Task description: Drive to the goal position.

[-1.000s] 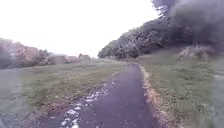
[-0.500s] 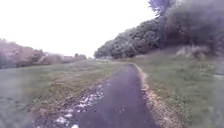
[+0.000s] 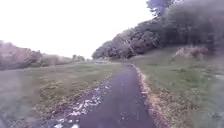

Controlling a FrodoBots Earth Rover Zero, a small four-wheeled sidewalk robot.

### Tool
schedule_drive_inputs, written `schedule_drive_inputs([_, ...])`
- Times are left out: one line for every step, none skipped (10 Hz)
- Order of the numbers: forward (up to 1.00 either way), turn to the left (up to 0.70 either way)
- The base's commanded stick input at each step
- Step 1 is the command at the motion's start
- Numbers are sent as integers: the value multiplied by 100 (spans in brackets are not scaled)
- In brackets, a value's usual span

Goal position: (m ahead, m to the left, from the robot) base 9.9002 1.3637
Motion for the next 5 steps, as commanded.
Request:
schedule_drive_inputs([45, 0])
schedule_drive_inputs([45, 0])
schedule_drive_inputs([45, 0])
schedule_drive_inputs([45, 0])
schedule_drive_inputs([45, 0])
